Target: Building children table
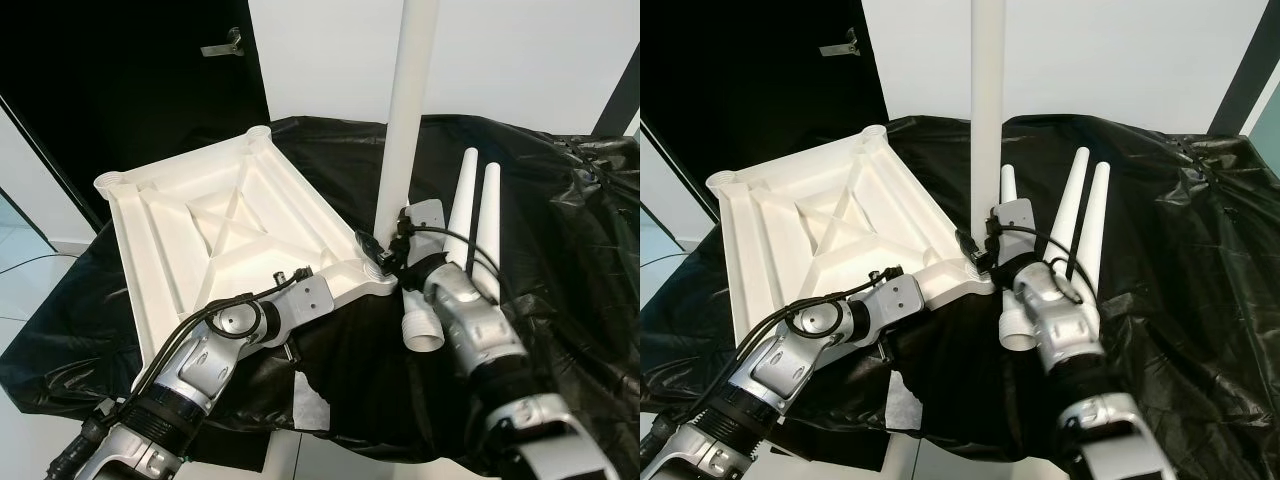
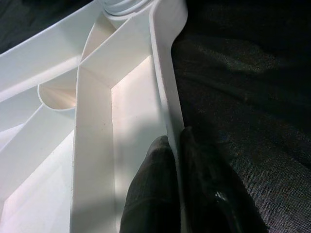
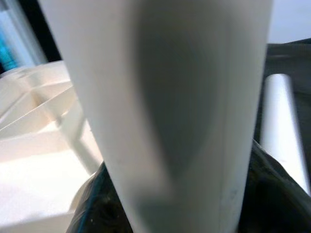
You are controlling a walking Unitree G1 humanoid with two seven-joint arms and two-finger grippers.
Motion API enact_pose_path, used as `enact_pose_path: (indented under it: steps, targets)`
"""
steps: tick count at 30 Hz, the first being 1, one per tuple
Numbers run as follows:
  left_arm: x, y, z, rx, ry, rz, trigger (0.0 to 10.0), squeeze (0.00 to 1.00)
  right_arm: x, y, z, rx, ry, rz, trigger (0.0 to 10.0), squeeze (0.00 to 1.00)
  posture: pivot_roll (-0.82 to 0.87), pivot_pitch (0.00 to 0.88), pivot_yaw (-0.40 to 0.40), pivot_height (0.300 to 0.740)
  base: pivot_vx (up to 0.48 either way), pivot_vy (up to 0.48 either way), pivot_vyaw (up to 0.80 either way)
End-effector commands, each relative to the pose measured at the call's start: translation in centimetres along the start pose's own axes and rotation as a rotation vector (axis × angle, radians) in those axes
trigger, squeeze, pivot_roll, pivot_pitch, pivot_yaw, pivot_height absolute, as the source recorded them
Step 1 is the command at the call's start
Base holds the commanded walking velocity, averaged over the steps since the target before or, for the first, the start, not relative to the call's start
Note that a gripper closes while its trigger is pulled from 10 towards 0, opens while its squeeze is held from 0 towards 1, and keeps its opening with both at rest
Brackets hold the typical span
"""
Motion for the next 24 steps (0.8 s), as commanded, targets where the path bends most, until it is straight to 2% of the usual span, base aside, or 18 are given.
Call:
enact_pose_path:
  steps: [1,3,6,7,12,13,14,15,21,24]
  targets:
    - [0.1,-0.5,0.6,0.044,-0.013,-0.017,10.0,0.0,-0.4,-0.5,-1.5,-0.003,0.067,-0.091,10.0,0.0,0.0,0.0,0.044,0.74,0.0,0.0,0.0]
    - [0.1,-0.6,0.5,0.044,-0.011,-0.018,10.0,0.0,-0.5,-0.3,-1.5,-0.005,0.066,-0.14,10.0,0.0,0.01,0.0,0.043,0.74,0.0,0.0,0.0]
    - [0.1,-0.7,0.4,0.046,-0.009,-0.021,10.0,0.0,-0.7,0.2,-1.4,0.037,0.068,-0.23,10.0,0.0,0.01,0.0,0.041,0.74,0.0,0.0,0.0]
    - [0.1,-0.7,0.5,0.047,-0.009,-0.022,10.0,0.0,-0.7,0.7,-1.3,0.065,0.065,-0.239,10.0,0.0,0.01,0.0,0.043,0.74,0.0,0.0,0.0]
    - [0.2,-0.8,0.5,0.046,-0.012,-0.026,10.0,0.0,-0.8,0.8,-0.5,0.062,0.021,-0.221,10.0,0.0,0.0,0.0,0.044,0.74,0.0,0.0,0.0]
    - [0.3,-0.9,0.5,0.046,-0.011,-0.027,10.0,0.0,-1.0,0.6,-0.2,0.063,0.008,-0.221,10.0,0.74,0.0,0.0,0.043,0.74,0.0,0.0,0.0]
    - [0.3,-0.9,0.5,0.046,-0.011,-0.027,10.0,0.0,-1.0,0.6,-0.2,0.063,0.008,-0.221,10.0,0.74,0.0,0.0,0.043,0.74,0.0,0.0,0.0]
    - [0.3,-1.0,0.4,0.047,-0.011,-0.027,10.0,0.0,-1.2,0.5,0.0,0.069,-0.007,-0.212,10.0,1.0,0.0,0.0,0.042,0.74,0.0,0.0,0.0]
    - [0.2,-0.9,0.4,0.043,-0.01,-0.024,10.0,0.0,-1.8,0.3,0.7,0.075,-0.047,-0.153,10.0,1.0,0.0,0.0,0.042,0.74,0.0,0.0,0.0]
    - [0.2,-1.0,0.4,0.046,-0.009,-0.027,10.0,0.0,-2.1,-0.4,0.9,0.077,-0.058,-0.086,10.0,1.0,0.0,0.0,0.043,0.74,0.0,0.0,0.0]
Point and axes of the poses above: a point about 5 cm out from each wrist's last joint towards the gripper, its own x axis pointing out of the wrist towards the gripper, its own z axis along the axis of the wrist's last joint, y = z × x, the point moved 4 cm from there along x, pointing out of the wrist towards the gripper, and after that the axes turned 1 degree about -x, right-handed, at the moved point
